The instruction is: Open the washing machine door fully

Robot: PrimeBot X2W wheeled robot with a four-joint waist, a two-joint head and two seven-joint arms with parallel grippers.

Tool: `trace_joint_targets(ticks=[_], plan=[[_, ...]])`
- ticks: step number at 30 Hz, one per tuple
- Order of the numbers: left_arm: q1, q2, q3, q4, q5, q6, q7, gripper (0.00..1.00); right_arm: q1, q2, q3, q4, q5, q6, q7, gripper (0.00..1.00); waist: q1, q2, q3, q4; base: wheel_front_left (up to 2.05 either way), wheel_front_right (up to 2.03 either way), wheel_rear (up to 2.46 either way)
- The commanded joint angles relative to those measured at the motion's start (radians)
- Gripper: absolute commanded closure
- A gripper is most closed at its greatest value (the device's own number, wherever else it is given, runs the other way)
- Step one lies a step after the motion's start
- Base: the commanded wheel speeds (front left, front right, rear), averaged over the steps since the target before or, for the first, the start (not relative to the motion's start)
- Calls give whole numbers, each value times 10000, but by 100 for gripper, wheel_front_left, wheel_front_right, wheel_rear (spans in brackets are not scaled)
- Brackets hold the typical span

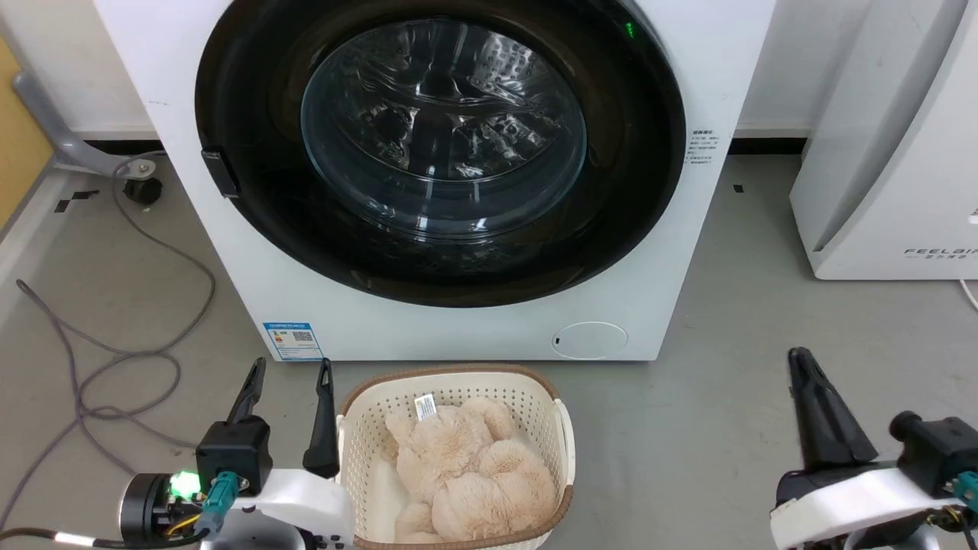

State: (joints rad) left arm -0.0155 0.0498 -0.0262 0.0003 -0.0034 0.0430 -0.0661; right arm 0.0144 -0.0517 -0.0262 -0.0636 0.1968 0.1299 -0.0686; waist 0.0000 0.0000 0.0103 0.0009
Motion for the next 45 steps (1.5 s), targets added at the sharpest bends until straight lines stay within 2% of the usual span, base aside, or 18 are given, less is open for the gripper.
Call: trace_joint_targets(ticks=[1, 14, 23, 28, 35, 45], plan=[[-70, 3, -48, -75, -51, 110, -136, 0, 68, 4, -51, -49, 401, 2, -114, 100, 0, 0, 4, 2, 0, 0, 0], [-93, 3, -134, -126, -50, 275, -408, 0, -69, 6, -139, 688, 5081, 3, -385, 100, 0, 0, 62, 41, 0, 0, 0], [-224, 7, -205, -183, -53, 347, -596, 0, -495, 7, -396, 964, 7844, 4, -534, 100, 0, 0, 262, 148, 0, 0, 0], [-340, 15, -216, -232, -49, 383, -700, 0, -984, 8, -885, 1387, 8787, 4, -319, 100, 0, 0, 468, 219, 0, 0, 0], [-539, 16, -246, -296, -52, 434, -825, 0, -1879, -129, -1394, 2028, 9489, 4, 25, 100, 0, 0, 789, 327, 0, 0, 0], [-979, 13, -357, -400, -90, 551, -1056, 0, -4165, -806, -1624, 3654, 10410, 5, 203, 100, 0, 0, 1461, 548, 0, 0, 0]])
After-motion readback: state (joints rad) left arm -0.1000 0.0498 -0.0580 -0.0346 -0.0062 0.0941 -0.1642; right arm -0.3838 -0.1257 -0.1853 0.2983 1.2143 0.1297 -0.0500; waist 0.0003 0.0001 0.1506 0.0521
